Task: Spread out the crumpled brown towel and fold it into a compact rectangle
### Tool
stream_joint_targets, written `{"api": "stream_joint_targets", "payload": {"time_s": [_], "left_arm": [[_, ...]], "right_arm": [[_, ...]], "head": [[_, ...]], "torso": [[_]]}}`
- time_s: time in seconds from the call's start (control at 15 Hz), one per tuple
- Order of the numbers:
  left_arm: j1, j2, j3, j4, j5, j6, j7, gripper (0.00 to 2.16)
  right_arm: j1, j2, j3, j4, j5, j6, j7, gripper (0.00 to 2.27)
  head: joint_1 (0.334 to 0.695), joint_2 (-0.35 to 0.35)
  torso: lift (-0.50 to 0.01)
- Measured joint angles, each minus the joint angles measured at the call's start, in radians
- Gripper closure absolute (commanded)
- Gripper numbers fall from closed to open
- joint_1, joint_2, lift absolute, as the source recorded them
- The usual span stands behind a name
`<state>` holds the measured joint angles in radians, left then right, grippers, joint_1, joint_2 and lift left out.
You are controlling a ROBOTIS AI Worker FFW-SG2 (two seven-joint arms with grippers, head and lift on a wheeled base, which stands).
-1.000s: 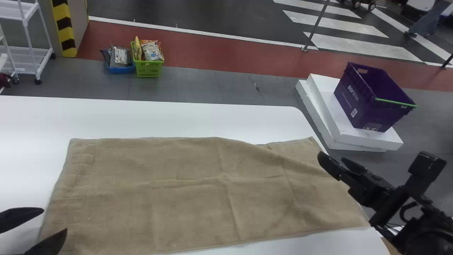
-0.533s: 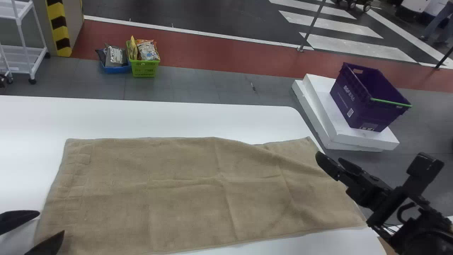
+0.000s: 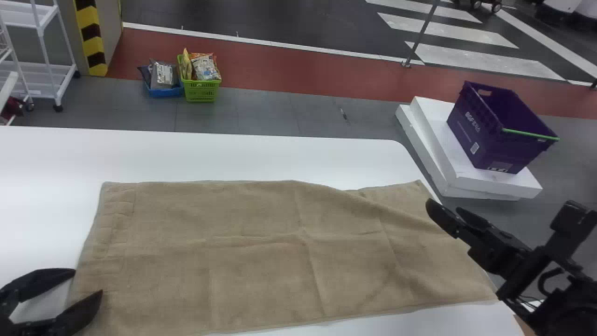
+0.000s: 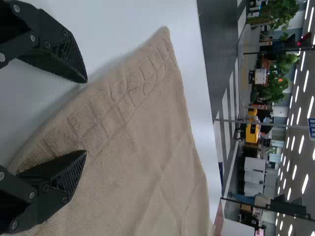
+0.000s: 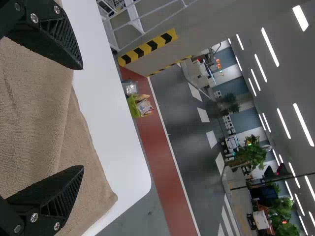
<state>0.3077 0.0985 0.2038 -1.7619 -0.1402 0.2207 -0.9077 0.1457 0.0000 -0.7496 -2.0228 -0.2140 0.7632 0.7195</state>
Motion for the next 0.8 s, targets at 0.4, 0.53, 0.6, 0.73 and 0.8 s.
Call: {"api": "stream_joint_targets", "payload": {"time_s": [0.4, 0.53, 0.6, 0.73, 0.8], "left_arm": [[-0.001, 0.004, 0.027, -0.009, 0.003, -0.017, -0.065, 1.42], [0.003, 0.005, 0.078, -0.022, 0.014, -0.019, -0.110, 1.42], [0.004, 0.008, 0.104, -0.026, 0.019, -0.019, -0.127, 1.42], [0.008, 0.022, 0.164, -0.029, 0.034, -0.019, -0.161, 1.42], [0.010, 0.026, 0.189, -0.030, 0.041, -0.019, -0.183, 1.42]], "right_arm": [[-0.003, 0.000, 0.002, 0.019, -0.001, -0.003, 0.000, 0.10], [-0.004, 0.000, 0.004, 0.025, -0.001, -0.006, 0.000, 0.10], [-0.004, 0.000, 0.004, 0.026, -0.001, -0.007, 0.000, 0.10], [-0.005, 0.000, 0.004, 0.032, -0.001, -0.012, 0.001, 0.10], [-0.005, 0.000, 0.005, 0.035, 0.000, -0.015, 0.001, 0.10]], "head": [[0.695, -0.297], [0.695, -0.281], [0.695, -0.269], [0.695, -0.242], [0.695, -0.218]], "torso": [[-0.127], [-0.127], [-0.127], [-0.127], [-0.127]]}}
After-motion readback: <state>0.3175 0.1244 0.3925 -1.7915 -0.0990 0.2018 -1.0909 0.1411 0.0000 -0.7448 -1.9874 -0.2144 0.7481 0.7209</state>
